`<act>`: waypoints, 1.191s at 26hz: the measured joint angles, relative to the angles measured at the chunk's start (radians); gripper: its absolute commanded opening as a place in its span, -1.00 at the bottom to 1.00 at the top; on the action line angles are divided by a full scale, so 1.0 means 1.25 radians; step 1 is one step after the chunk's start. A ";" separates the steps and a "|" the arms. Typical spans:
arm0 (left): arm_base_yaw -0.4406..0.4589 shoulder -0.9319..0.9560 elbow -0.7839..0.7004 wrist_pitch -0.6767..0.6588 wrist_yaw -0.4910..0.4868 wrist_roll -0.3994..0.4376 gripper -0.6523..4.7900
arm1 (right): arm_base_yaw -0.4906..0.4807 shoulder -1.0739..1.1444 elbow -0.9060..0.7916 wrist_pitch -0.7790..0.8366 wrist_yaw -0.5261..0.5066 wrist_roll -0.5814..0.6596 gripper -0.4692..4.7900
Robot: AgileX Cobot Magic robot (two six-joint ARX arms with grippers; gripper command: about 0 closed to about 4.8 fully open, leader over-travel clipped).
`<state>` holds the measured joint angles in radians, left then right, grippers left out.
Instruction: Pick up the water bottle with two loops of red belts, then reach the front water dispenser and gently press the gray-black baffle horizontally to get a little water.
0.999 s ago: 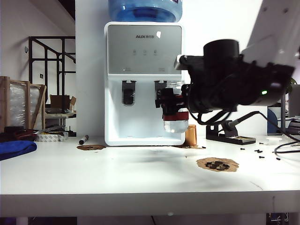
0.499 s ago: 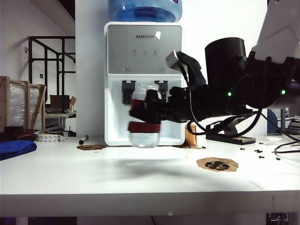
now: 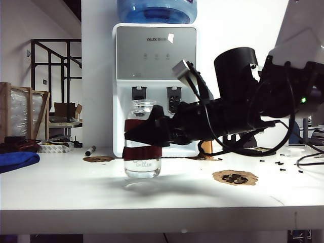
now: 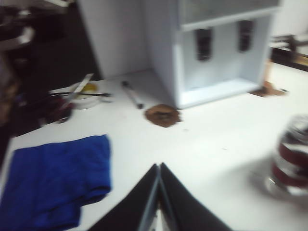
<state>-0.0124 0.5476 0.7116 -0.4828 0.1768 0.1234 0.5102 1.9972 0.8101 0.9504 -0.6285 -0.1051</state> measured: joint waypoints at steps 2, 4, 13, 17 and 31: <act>0.000 -0.010 0.000 0.001 -0.039 -0.018 -0.78 | 0.008 0.009 0.001 0.000 -0.001 -0.011 -0.84; 0.001 -0.021 0.000 0.000 -0.057 -0.025 -0.78 | 0.014 0.016 0.000 -0.018 -0.001 -0.020 -0.84; 0.001 -0.114 0.000 -0.133 -0.076 -0.081 -0.78 | 0.048 0.046 0.010 0.031 0.115 -0.104 -0.84; 0.001 -0.157 0.000 -0.170 -0.123 -0.081 -0.78 | 0.057 0.067 0.022 0.062 0.144 -0.087 -0.84; 0.001 -0.178 -0.124 -0.181 -0.221 -0.071 -0.78 | 0.070 0.117 0.023 0.170 0.167 0.043 -0.84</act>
<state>-0.0113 0.3248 0.5571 -0.7094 -0.0990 0.0341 0.5972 2.1429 0.8394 1.1629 -0.4194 -0.0513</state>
